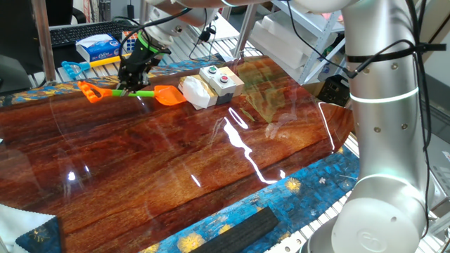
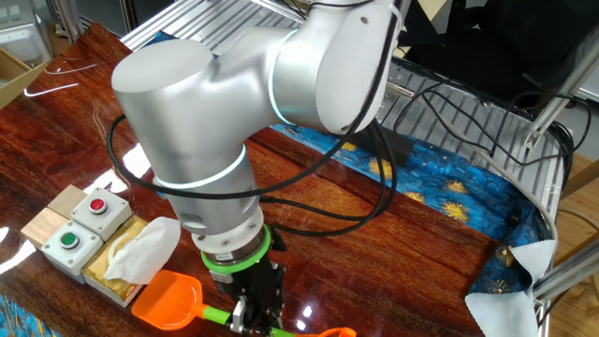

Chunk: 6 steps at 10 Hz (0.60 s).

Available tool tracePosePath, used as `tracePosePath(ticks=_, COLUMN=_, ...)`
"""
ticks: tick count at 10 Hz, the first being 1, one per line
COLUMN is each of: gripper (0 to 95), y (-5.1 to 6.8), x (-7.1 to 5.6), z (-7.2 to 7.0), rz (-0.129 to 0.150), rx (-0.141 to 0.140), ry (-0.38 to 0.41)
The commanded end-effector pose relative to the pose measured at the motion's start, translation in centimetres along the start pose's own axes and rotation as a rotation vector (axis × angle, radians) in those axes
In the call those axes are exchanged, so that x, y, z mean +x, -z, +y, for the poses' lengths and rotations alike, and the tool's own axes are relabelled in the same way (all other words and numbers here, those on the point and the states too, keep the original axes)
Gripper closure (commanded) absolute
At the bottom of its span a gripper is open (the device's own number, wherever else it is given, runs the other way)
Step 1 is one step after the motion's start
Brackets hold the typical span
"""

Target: Use a shovel to scoop up an object

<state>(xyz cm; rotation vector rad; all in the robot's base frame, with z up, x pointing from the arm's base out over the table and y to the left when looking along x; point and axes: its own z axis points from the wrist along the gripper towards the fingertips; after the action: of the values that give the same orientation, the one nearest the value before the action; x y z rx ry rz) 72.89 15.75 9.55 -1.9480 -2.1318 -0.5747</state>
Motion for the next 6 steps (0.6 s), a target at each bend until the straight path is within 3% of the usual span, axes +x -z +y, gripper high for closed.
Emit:
tracePosePath(ticks=1, gripper=95.0, y=-0.1, x=-0.5, z=0.1, rz=0.003, rx=-0.004, ry=-0.038)
tracePosePath(ticks=4, gripper=95.0, y=0.1, x=-0.9, z=-0.2, rz=0.019, rx=-0.005, ry=-0.049)
tracePosePath(ticks=6, gripper=95.0, y=0.7, x=-1.9, z=-0.5, rz=0.047, rx=-0.007, ry=-0.03)
